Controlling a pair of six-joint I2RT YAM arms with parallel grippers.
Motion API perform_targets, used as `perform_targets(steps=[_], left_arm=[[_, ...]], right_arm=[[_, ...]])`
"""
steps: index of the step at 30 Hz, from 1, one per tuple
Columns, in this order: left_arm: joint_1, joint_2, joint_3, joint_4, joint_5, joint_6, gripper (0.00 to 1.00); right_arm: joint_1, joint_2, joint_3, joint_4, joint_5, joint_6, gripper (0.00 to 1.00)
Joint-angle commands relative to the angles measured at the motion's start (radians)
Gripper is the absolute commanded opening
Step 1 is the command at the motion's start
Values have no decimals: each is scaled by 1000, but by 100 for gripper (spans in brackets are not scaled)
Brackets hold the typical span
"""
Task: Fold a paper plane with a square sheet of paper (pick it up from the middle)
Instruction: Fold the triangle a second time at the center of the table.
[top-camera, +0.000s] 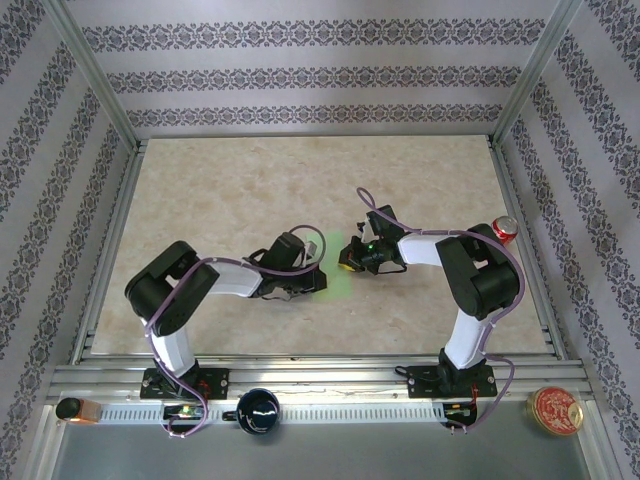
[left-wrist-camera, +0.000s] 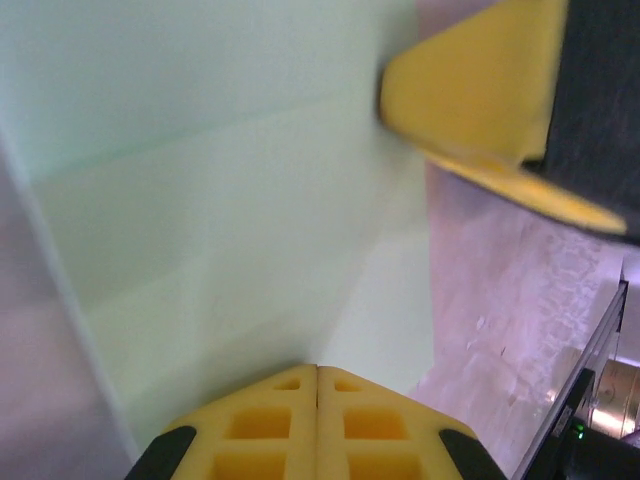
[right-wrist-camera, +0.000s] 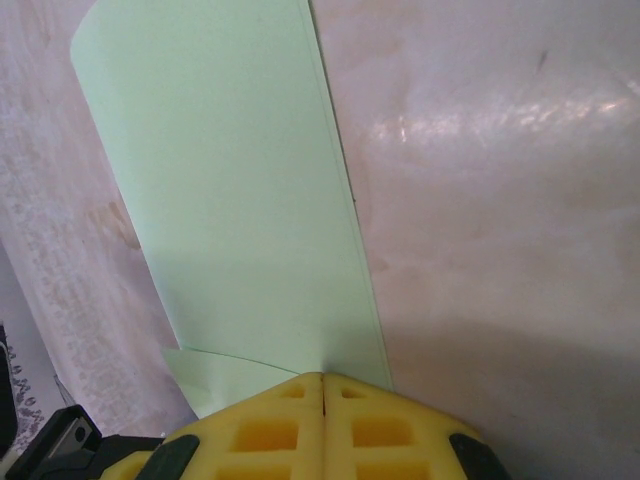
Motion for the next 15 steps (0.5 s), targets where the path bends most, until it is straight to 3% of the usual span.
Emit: perform_targets(steps=[1,15], left_arm=[[-18,-40,-81,-134,21,3,0],[-18,-231,-70,-317,-9,156,0]], right_arm=[[-6,43,-24,-76,98,-11,0],[-6,29,-24,-78,96,-10,0]])
